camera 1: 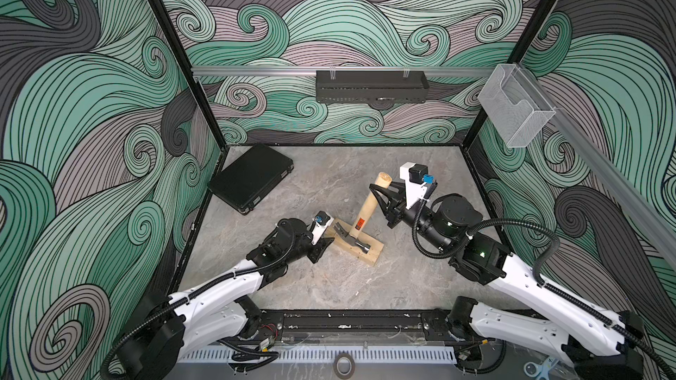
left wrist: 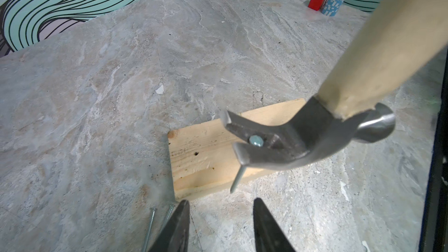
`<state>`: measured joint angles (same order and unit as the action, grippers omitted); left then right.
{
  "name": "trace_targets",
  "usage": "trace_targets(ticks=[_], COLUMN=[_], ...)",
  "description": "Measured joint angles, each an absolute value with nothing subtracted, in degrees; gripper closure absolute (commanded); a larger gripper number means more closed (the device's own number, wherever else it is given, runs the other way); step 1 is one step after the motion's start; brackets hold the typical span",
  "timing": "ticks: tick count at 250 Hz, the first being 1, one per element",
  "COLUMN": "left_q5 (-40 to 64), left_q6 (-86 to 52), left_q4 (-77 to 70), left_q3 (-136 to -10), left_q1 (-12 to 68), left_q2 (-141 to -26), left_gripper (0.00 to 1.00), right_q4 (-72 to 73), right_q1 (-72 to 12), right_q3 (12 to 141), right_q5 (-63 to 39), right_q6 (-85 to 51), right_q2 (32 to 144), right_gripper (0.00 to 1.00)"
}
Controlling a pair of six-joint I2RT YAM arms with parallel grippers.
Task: Use a claw hammer to pull out a nail
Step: Pick up the nail with the hammer.
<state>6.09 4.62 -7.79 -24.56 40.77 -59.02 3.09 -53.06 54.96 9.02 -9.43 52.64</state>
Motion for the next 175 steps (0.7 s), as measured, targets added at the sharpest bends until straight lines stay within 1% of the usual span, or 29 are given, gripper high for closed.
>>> trace_targets(ticks=[57,104,135,160,175], left_q5=[5.6,5.6,5.6,5.6,5.6], left_q6=[6.1,7.1,7.7,8.3,8.5], left_q4=[-9.4,-11.0,-12.5,-12.9,-12.9], left_q3=[-24.6,-24.6,-24.5,-24.5,-24.5], left_q1=[41.5,41.8,41.8,41.8,41.8], left_q2=[-61.2,-62.2,-62.2,-62.2,-62.2], left_gripper=[0.61,0.65,0.71,0.72,0.76], right_q4=[2.4,2.3,2.3,2.3,2.3], right_q1=[-53.1,-53.1,-53.0,-53.0,-53.0], right_q3=[55.0,55.0,55.0,55.0,55.0], right_q5=[8.6,8.6,8.7,8.9,9.0], right_q6=[-10.8,-11.9,-12.7,-13.0,-13.2], right_q2=[52.6,52.3,51.6,51.2,51.0], right_gripper=[1.0,1.0,1.0,1.0,1.0])
